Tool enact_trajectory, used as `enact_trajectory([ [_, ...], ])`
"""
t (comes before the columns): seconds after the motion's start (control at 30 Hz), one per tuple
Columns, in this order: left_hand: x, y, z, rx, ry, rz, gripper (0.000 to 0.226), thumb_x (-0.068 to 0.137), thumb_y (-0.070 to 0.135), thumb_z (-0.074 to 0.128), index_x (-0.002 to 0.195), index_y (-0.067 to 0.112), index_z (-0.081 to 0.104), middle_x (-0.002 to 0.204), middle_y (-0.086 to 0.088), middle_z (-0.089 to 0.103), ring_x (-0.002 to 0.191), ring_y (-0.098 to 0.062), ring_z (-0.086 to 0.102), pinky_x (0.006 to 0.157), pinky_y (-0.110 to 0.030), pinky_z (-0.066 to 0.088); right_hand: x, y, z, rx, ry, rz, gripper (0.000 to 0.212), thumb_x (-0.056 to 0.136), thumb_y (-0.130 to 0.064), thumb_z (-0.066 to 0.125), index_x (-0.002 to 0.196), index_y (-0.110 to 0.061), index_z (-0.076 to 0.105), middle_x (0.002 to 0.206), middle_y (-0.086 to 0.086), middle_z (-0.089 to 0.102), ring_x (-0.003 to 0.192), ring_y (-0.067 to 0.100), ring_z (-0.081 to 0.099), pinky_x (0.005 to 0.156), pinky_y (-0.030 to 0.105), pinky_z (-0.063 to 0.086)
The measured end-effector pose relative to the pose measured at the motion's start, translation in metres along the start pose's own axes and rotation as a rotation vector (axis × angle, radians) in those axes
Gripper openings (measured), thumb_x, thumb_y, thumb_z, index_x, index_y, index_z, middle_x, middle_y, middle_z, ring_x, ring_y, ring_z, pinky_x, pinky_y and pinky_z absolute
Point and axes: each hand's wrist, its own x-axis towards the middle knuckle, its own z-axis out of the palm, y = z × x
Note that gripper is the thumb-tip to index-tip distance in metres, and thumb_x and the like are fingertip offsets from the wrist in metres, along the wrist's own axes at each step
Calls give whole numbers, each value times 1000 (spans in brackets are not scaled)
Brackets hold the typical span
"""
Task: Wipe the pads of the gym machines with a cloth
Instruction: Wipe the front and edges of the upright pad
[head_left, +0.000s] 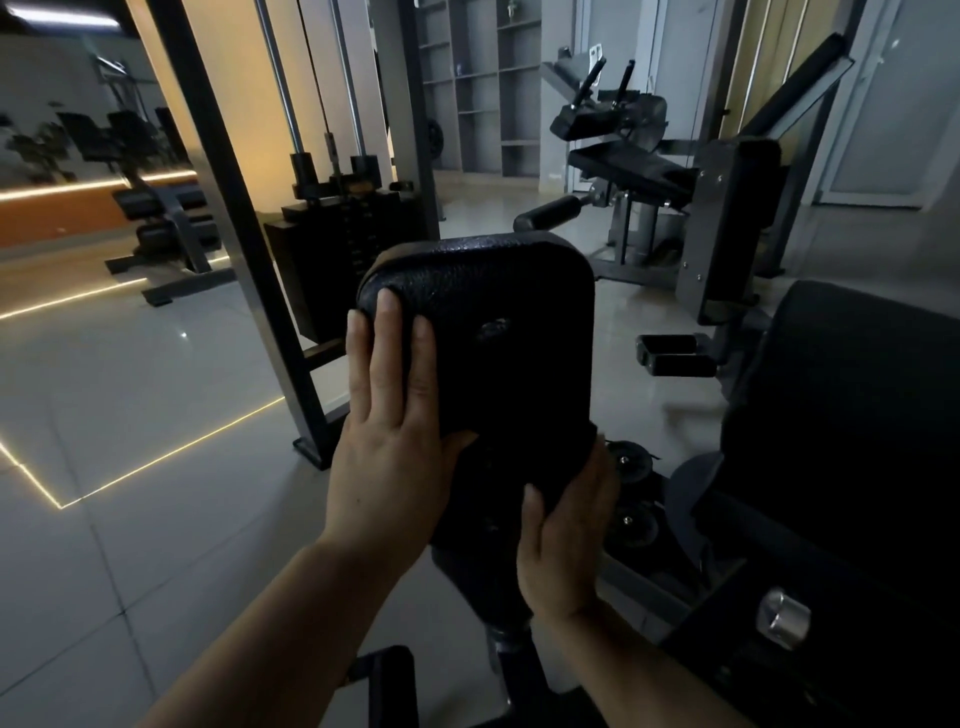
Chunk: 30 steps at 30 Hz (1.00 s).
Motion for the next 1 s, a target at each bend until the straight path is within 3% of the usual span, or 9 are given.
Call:
enact_trajectory([
  [0.17, 0, -2, -1, 29, -6, -2, 93, 78, 27, 64, 149, 4, 8, 157, -11, -2, 143, -26, -10, 108, -36, 3, 90, -54, -5, 106, 153, -123, 54, 102, -35, 28, 145, -5, 17, 139, 21, 32, 128, 28, 38, 107, 27, 33],
  [0.27, -1, -3, 0, 6, -8, 9, 91, 80, 28, 63, 149, 5, 8, 157, -11, -3, 143, -26, -11, 110, -33, 5, 105, -62, -4, 51, 177, -167, 55, 102, -35, 30, 145, -4, 18, 143, 19, 30, 133, 30, 36, 108, 33, 34],
  [0.37, -1, -3, 0, 15, -17, 0, 92, 80, 28, 63, 149, 6, 7, 157, -11, -2, 143, -27, -9, 109, -35, 4, 59, -39, 3, -59, 141, -166, 61, 100, -43, 27, 146, -5, 18, 147, 17, 23, 139, 29, 26, 114, 38, 25],
  [0.5, 0, -2, -2, 24, -20, 9, 90, 80, 30, 61, 149, 4, 10, 157, -11, -2, 143, -27, -9, 107, -34, 4, 7, -1, 7, -124, 59, -135, 59, 100, -47, 26, 147, -12, 14, 145, 19, 24, 134, 37, 29, 111, 46, 28],
  [0.63, -3, -7, -7, -39, -8, 43, 73, 93, 36, 46, 149, 5, 13, 158, -10, -1, 145, -28, -6, 111, -34, 5, 23, -14, -1, -51, 60, -131, 54, 102, -40, 24, 148, -15, 12, 146, 14, 20, 135, 34, 26, 114, 39, 23],
  [0.73, -4, -11, -8, -78, 19, 46, 67, 96, 39, 35, 149, 8, 11, 159, -5, -1, 146, -24, -4, 114, -38, 6, 71, -48, -7, 70, 123, -203, 49, 102, -30, 27, 146, -8, 20, 146, 12, 20, 138, 31, 26, 115, 34, 21],
  [0.87, -5, -14, -5, -37, 11, 67, 73, 91, 34, 38, 150, 11, 1, 158, -3, -6, 146, -22, -8, 113, -48, 12, 116, -80, -5, -15, 183, -325, 46, 102, -25, 29, 143, -2, 31, 147, 16, 24, 140, 38, 24, 115, 47, 23],
  [1.0, -6, -12, -3, -31, 20, 56, 69, 93, 30, 37, 150, 12, 2, 158, -2, -7, 146, -22, -8, 112, -51, 16, 79, -56, -4, -227, 35, -466, 51, 102, -33, 26, 146, -8, 27, 155, 10, 19, 145, 31, 12, 117, 43, 13],
])
